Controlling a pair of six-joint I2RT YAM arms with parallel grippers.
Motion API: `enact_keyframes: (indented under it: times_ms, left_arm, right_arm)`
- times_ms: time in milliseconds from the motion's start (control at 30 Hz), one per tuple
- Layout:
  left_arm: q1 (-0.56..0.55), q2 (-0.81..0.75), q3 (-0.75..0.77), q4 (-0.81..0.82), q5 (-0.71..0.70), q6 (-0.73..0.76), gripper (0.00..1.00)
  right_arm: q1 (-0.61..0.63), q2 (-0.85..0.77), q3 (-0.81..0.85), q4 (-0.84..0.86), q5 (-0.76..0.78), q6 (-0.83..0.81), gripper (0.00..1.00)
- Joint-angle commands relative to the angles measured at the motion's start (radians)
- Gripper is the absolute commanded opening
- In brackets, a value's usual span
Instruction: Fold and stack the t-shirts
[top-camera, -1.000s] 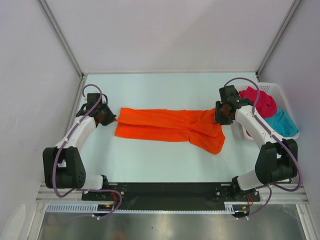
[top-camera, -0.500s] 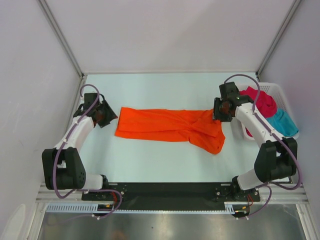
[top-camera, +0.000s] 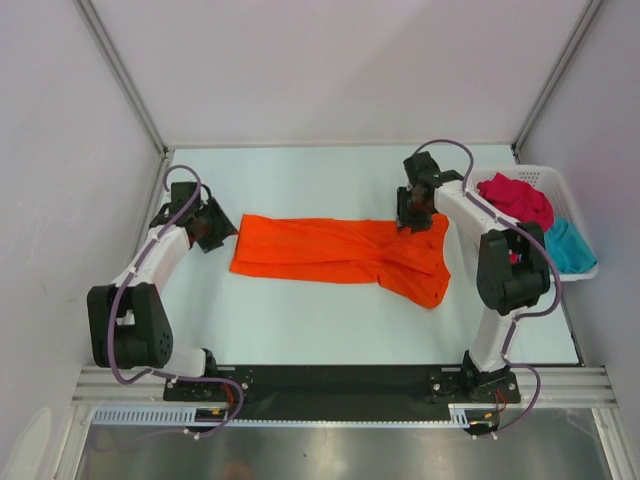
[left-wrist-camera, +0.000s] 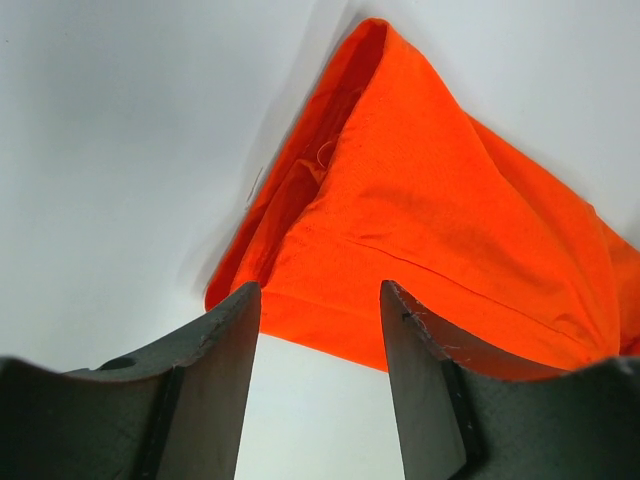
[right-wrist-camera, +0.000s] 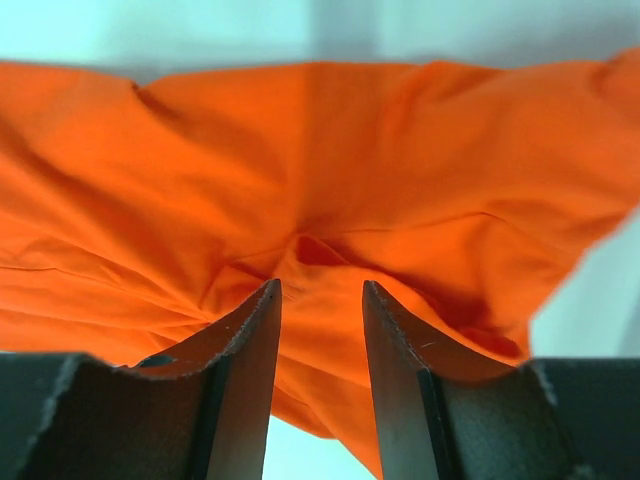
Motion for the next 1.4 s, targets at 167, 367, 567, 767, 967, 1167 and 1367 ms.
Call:
enact_keyframes:
  times_ms: [167, 367, 567, 767, 967, 1167, 1367]
  left_arm:
    - [0.003, 0.025, 0.043, 0.031, 0.016, 0.015, 0.57]
    - [0.003, 0.035, 0.041, 0.035, 0.019, 0.017, 0.57]
    - [0.005, 0.035, 0.041, 0.035, 0.021, 0.020, 0.57]
    - [0.008, 0.029, 0.035, 0.035, 0.027, 0.020, 0.56]
    - [0.011, 0.008, 0.020, 0.035, 0.039, 0.017, 0.56]
    - [0.014, -0.034, -0.004, 0.035, 0.046, 0.017, 0.56]
    - [0.025, -0.083, -0.038, 0.035, 0.061, 0.020, 0.55]
  right_arm:
    - [0.056, 0.074, 0.039, 0.026, -0.013, 0.005, 0.42]
    - [0.056, 0.080, 0.017, 0.035, -0.013, 0.003, 0.42]
    - [0.056, 0.088, 0.003, 0.040, -0.013, 0.003, 0.38]
    - [0.061, 0.068, -0.035, 0.043, -0.014, 0.005, 0.19]
    - [0.081, -0.020, -0.102, 0.039, -0.013, 0.026, 0.00]
    - [0.128, -0.133, -0.162, 0.000, 0.064, 0.057, 0.00]
    - [0.186, -0.235, -0.202, -0.043, 0.108, 0.091, 0.00]
